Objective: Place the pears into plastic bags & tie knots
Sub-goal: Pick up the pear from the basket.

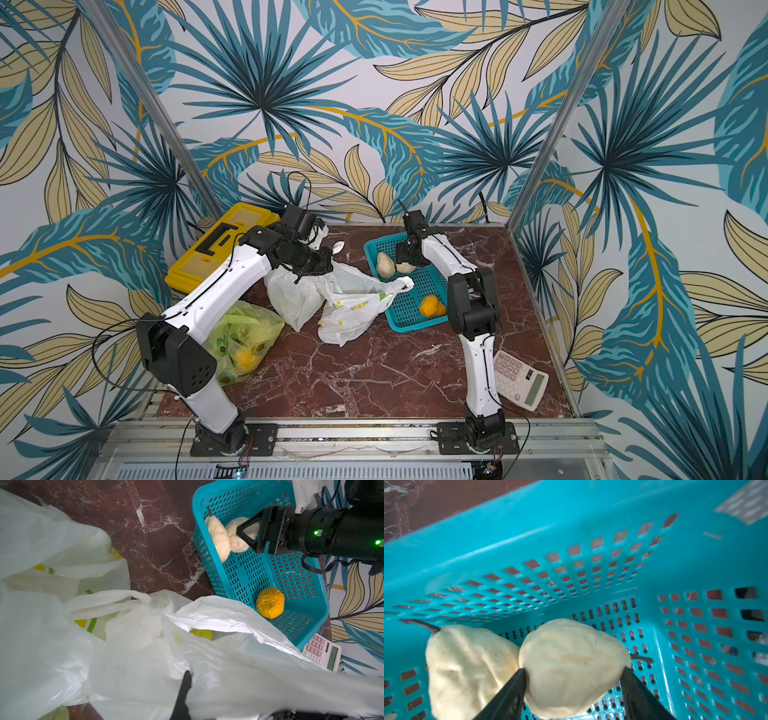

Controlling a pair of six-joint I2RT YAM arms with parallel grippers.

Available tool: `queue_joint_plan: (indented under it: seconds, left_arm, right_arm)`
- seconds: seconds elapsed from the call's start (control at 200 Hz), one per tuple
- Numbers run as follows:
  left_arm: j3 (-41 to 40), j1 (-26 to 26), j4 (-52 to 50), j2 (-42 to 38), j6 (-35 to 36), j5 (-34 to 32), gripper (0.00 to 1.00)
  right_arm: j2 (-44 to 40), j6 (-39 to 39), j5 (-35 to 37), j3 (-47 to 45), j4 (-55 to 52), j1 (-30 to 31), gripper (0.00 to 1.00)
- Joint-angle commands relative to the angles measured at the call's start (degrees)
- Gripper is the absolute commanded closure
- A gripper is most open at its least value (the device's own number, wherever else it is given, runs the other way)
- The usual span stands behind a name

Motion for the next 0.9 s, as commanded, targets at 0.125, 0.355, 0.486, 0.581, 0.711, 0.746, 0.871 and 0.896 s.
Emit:
queue_joint_plan:
  seconds: [0.125, 0.355, 0.486, 0.581, 0.711, 0.746, 0.871, 0.896]
  left_arm:
    - [-0.83, -0.14, 0.36, -2.31, 0.72, -0.12, 1.0]
    - [-0.6, -0.16, 0.56, -2.17, 0.49, 0.04, 1.0]
    - [-0.26, -0.16, 0.74, -1.74, 0.71, 0.62, 1.0]
    - [-0.12, -0.15, 0.71, -1.79, 0.85, 0.63, 1.0]
    - [-0.14, -0.15, 0.69, -1.75, 0.89, 0.28, 1.0]
    - [-0.16, -0.15, 0.72, -1.67, 0.82, 0.27, 1.0]
    - [-0.04, -0.16, 0.72, -1.42, 0.74, 0.58, 1.0]
    - [-0.08, -0.15, 0.68, -1.49, 0.8, 0.57, 1.0]
  right_arm:
    - [2.58, 2.9, 0.32, 1.69, -6.18, -0.15, 0.14]
    - [-10.47, 16.36, 3.01, -10.03, 4.25, 0.09, 0.1]
    - [-6.18, 10.72, 4.83, -2.74, -1.36, 0.1, 0.06]
    - [-1.49, 4.52, 4.2, 2.24, -5.21, 0.11, 0.05]
    - [3.66, 1.5, 4.3, 5.41, -7.33, 0.11, 0.05]
    - [4.73, 0.95, 4.81, 6.22, -7.64, 0.11, 0.05]
    - [6.94, -0.64, 6.88, 6.42, -6.35, 0.19, 0.11]
    - [7.3, -0.68, 7.46, 6.61, -6.79, 0.2, 0.14]
